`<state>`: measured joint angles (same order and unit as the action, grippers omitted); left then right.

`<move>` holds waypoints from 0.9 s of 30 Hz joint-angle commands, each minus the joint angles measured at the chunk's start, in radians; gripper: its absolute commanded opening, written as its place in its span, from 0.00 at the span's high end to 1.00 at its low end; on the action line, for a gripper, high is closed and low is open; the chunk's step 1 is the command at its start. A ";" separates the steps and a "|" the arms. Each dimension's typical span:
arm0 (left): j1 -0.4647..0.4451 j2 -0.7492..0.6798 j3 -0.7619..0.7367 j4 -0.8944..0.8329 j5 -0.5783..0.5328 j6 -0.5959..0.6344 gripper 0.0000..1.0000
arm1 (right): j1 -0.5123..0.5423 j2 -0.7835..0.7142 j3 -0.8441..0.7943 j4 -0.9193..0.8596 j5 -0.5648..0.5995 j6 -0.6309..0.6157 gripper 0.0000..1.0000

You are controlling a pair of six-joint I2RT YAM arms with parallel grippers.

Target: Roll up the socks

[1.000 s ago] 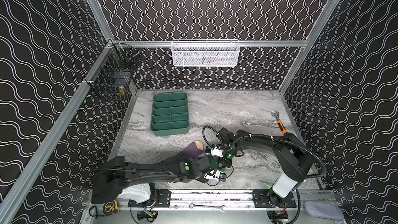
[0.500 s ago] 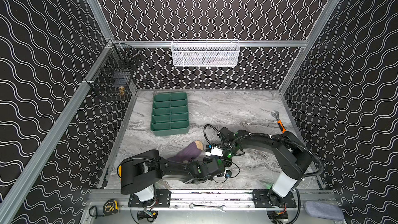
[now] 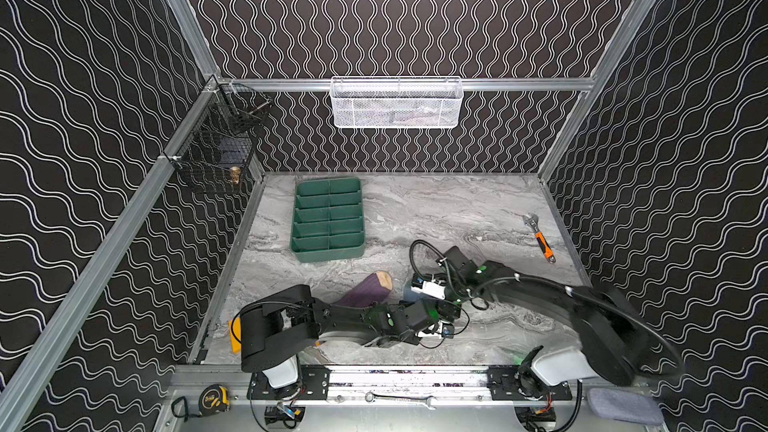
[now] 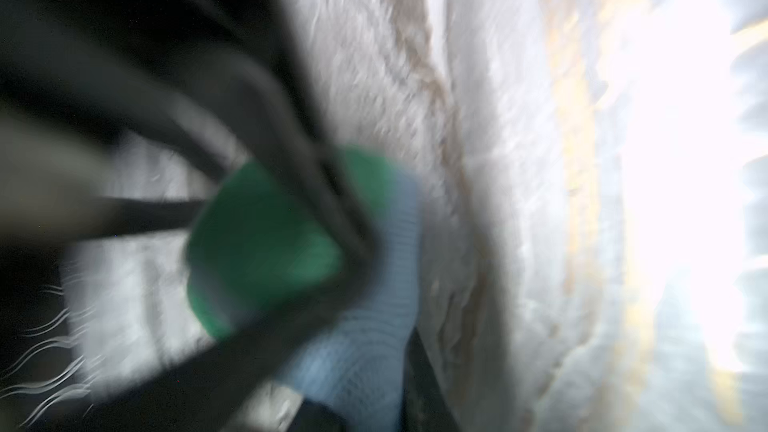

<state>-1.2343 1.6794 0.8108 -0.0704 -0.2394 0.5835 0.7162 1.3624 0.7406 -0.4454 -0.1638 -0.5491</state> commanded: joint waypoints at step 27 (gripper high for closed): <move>0.429 0.523 0.568 -0.789 0.660 -0.161 1.00 | 0.580 -0.630 -0.353 0.143 0.857 -0.270 0.25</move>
<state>-0.8047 2.1517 1.3937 -0.7166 0.7597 0.4442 1.2526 0.6952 0.4141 -0.3027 0.6720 -0.7387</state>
